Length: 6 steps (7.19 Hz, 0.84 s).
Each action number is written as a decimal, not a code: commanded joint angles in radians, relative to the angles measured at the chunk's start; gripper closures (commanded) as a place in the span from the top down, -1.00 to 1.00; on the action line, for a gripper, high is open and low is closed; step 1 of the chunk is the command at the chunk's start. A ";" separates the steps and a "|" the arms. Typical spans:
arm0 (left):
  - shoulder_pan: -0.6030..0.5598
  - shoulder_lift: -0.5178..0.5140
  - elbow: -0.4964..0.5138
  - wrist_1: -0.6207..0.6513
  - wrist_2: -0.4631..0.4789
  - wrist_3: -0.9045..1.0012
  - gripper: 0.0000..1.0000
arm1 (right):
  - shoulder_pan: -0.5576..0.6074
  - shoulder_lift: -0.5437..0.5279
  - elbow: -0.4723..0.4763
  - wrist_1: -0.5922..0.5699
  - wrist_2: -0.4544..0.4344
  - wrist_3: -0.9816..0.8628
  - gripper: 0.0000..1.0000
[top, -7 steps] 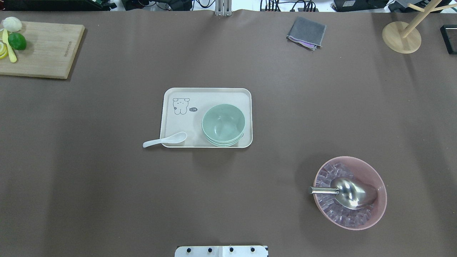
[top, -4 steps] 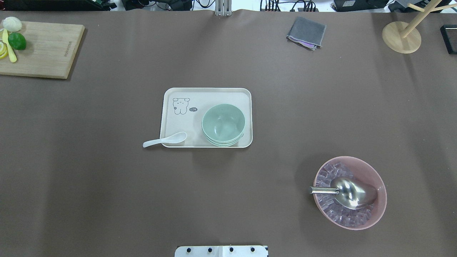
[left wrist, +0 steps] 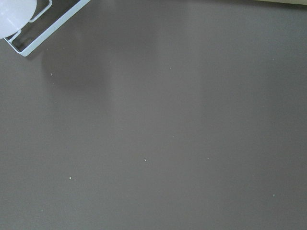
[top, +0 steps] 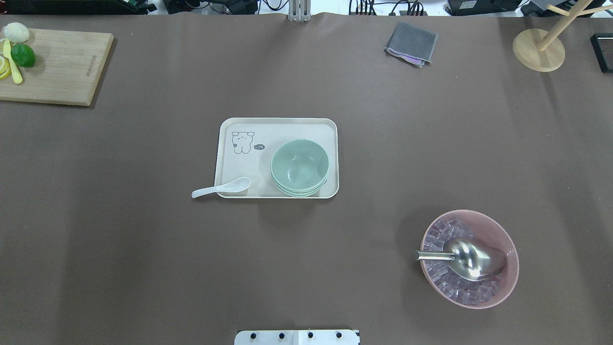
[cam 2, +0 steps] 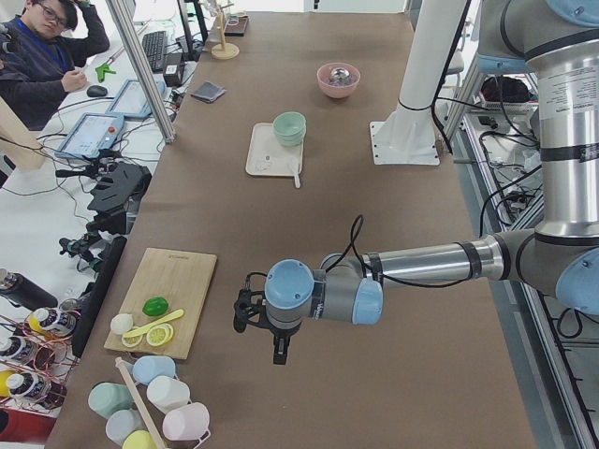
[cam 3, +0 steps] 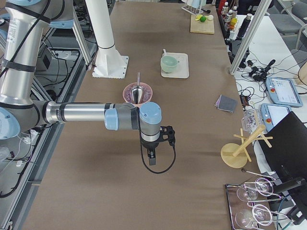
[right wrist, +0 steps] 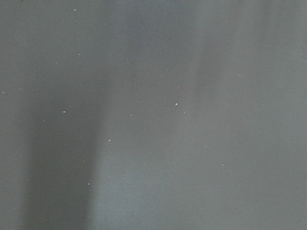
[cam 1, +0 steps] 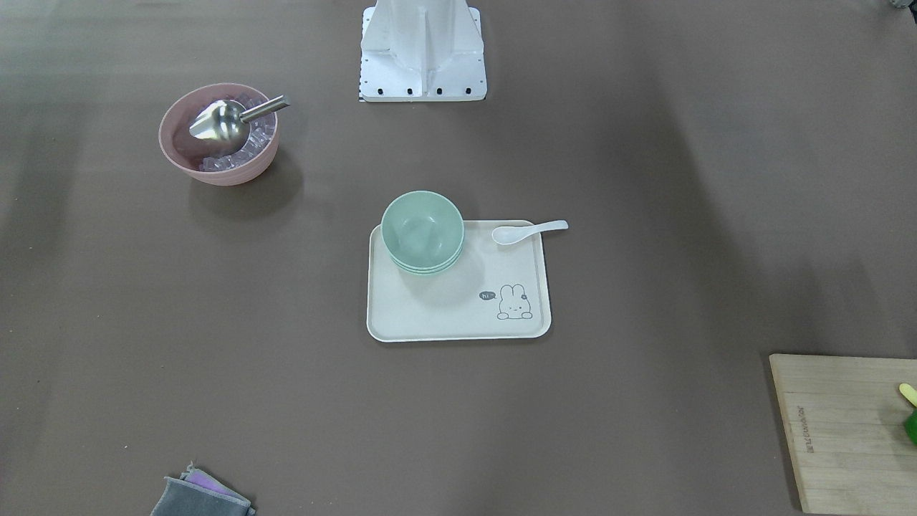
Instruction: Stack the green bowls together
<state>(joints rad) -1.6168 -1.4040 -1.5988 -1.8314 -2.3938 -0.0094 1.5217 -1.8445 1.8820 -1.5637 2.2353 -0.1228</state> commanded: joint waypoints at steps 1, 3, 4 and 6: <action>0.000 -0.015 -0.001 -0.009 0.002 0.000 0.97 | 0.000 0.001 0.000 0.001 0.001 -0.001 1.00; -0.002 -0.020 0.005 -0.009 0.004 -0.003 0.97 | -0.002 0.002 0.000 0.002 0.001 -0.003 1.00; -0.002 -0.014 0.005 -0.011 0.004 -0.003 0.97 | -0.002 0.004 0.000 0.001 0.001 -0.005 1.00; -0.002 -0.010 0.003 -0.011 0.004 -0.003 0.97 | -0.002 0.004 -0.001 0.002 0.001 -0.003 1.00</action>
<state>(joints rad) -1.6183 -1.4163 -1.5954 -1.8421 -2.3900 -0.0122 1.5203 -1.8411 1.8821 -1.5620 2.2366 -0.1268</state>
